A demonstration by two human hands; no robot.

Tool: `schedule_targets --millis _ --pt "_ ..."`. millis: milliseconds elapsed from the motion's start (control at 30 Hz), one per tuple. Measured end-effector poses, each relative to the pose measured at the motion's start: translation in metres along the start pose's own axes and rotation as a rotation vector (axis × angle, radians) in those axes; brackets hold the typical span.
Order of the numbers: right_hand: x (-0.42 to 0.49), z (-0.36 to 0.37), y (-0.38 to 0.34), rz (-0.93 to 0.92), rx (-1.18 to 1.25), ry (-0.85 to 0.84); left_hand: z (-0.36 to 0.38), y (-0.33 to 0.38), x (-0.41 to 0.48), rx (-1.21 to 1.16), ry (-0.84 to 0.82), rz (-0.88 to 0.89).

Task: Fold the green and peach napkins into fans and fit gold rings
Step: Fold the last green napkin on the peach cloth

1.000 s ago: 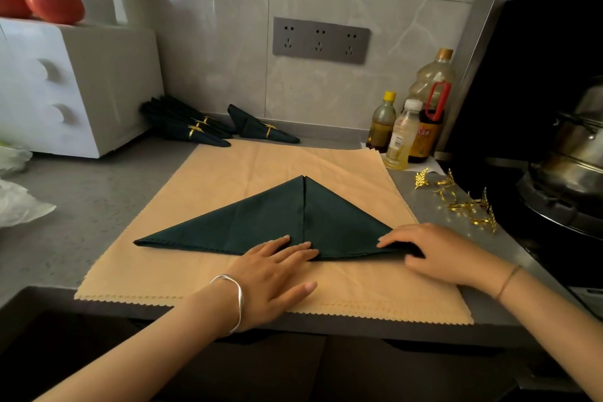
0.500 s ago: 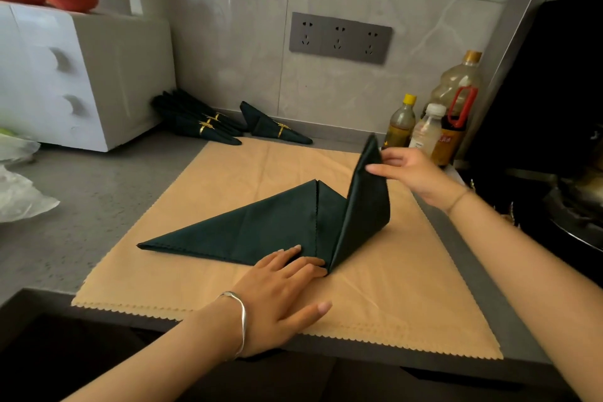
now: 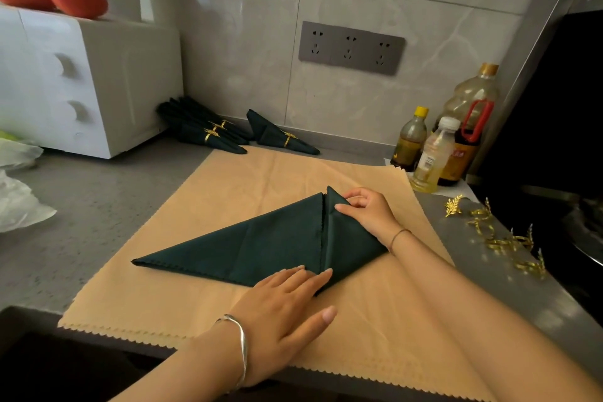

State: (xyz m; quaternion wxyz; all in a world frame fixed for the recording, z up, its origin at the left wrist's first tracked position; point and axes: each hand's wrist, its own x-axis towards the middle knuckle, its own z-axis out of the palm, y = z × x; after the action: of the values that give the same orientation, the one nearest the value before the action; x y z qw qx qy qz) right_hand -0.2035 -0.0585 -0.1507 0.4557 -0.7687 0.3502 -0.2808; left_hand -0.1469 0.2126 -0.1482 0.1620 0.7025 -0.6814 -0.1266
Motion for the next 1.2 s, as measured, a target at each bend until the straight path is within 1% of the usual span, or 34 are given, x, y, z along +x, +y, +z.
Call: schedule_targets --millis 200,267,333,467,500,567,633,767,867,1000,1200 --pt "0.007 0.005 0.005 -0.064 -0.109 -0.010 0.009 0.001 0.002 0.121 0.092 0.025" --pt "0.008 0.005 0.004 -0.079 -0.157 -0.023 0.009 0.002 0.002 0.124 0.064 0.011" --pt "0.007 0.003 0.001 -0.110 -0.220 -0.018 0.008 0.003 0.002 0.135 -0.009 -0.016" --pt "-0.016 -0.008 -0.011 -0.258 -0.431 0.048 0.010 0.005 0.001 0.198 -0.093 -0.050" --pt "-0.030 -0.011 -0.014 -0.302 -0.436 0.038 0.010 0.006 0.001 0.203 -0.096 -0.058" --pt "-0.064 -0.015 -0.016 -0.356 -0.415 -0.049 0.012 0.006 0.000 0.207 -0.090 -0.063" --pt "-0.101 -0.017 -0.015 -0.357 -0.450 -0.190 0.012 0.007 -0.001 0.214 -0.077 -0.052" --pt "-0.159 -0.022 -0.015 -0.360 -0.643 -0.463 0.014 0.007 -0.002 0.208 -0.054 -0.039" --pt "-0.172 -0.023 -0.014 -0.363 -0.776 -0.568 0.014 0.007 -0.003 0.213 -0.041 -0.034" --pt "-0.158 -0.032 -0.004 -0.332 -0.829 -0.565 0.013 0.007 -0.002 0.222 -0.053 -0.027" --pt "-0.117 -0.064 0.022 -0.176 -0.847 -0.447 0.011 0.009 -0.003 0.229 -0.064 -0.029"
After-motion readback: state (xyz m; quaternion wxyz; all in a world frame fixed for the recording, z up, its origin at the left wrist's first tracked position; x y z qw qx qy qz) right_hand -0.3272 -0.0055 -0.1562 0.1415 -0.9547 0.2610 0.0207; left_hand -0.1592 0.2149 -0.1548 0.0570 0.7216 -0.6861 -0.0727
